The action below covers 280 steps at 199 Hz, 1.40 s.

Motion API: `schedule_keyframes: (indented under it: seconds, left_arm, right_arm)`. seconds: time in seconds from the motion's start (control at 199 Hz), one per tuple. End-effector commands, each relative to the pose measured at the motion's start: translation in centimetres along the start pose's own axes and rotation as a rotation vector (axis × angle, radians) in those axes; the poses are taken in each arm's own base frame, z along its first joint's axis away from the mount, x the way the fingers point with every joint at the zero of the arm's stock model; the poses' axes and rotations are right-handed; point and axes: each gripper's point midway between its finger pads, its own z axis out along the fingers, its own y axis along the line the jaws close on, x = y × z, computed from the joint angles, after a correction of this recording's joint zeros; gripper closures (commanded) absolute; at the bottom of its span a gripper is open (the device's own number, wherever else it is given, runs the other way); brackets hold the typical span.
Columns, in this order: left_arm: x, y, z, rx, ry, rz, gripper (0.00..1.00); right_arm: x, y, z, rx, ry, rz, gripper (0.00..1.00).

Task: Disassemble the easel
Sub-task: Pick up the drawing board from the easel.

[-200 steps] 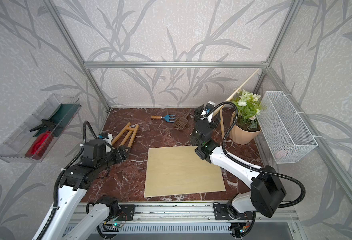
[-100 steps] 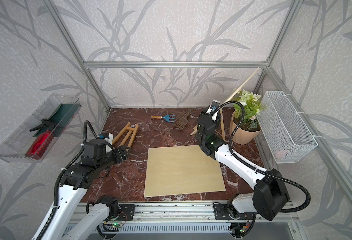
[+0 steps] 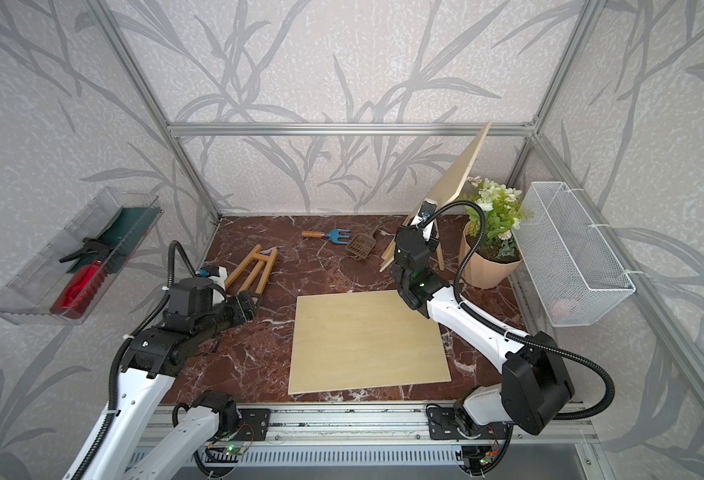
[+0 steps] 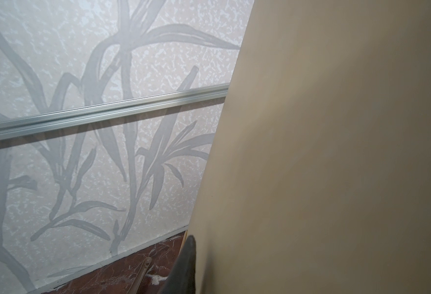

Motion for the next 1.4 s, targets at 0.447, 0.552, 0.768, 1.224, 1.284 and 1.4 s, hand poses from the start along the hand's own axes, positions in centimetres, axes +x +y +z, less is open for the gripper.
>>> schedule_keyframes:
  seconds: [0.447,0.552,0.768,1.224,1.284,1.4]
  left_arm:
    - [0.2,-0.1,0.3,0.006,0.004,0.020,0.26]
    - [0.1,-0.1,0.2,0.006,-0.001,0.020,0.26]
    - [0.1,-0.1,0.0,0.010,-0.006,0.022,0.26]
    - [0.0,-0.1,-0.2,0.011,-0.015,0.023,0.26]
    - [0.0,-0.1,-0.2,0.011,-0.015,0.024,0.26]
    - [0.0,-0.1,-0.2,0.009,-0.014,0.022,0.26]
  right_arm:
    - [-6.9,-0.6,-1.6,-0.069,-0.135,0.111,1.00]
    - [-8.2,-0.3,-1.8,-0.089,-0.157,0.141,1.00]
    - [-10.5,-0.2,-2.2,-0.127,-0.188,0.191,1.00]
    - [-14.5,-1.2,-3.5,-0.157,-0.254,0.256,1.00]
    - [-14.9,-1.4,-3.7,-0.159,-0.260,0.263,1.00]
    - [-15.7,-1.7,-4.0,-0.165,-0.265,0.275,1.00]
